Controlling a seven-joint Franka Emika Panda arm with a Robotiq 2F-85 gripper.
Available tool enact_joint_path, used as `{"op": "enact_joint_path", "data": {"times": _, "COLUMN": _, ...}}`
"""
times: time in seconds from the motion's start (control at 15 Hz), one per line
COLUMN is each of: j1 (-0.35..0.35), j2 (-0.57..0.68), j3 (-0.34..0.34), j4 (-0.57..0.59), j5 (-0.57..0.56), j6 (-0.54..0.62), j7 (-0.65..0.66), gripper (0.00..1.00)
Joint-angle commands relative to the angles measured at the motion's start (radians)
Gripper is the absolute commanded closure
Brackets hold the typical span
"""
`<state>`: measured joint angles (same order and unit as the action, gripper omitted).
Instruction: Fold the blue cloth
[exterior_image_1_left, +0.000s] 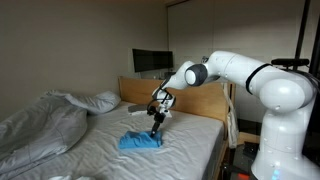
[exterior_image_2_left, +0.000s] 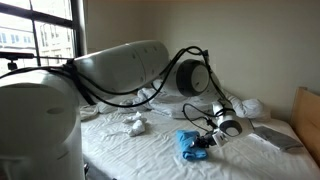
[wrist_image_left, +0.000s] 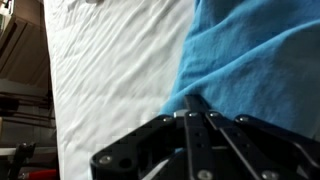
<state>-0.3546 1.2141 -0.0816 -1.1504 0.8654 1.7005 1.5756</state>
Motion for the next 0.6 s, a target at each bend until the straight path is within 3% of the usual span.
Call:
{"op": "enact_joint_path", "data": {"times": 0.0, "j1": -0.02, "j2": 0.062, "j3": 0.021, "j4": 0.079, "j5": 0.019, "j6": -0.027, "j7": -0.009, "gripper": 1.0}}
{"op": "enact_joint_path", "data": {"times": 0.53, "j1": -0.015, "j2": 0.109, "j3": -0.018, "j4": 0.137, "j5": -0.005, "j6": 0.059, "j7": 0.059, "gripper": 1.0}}
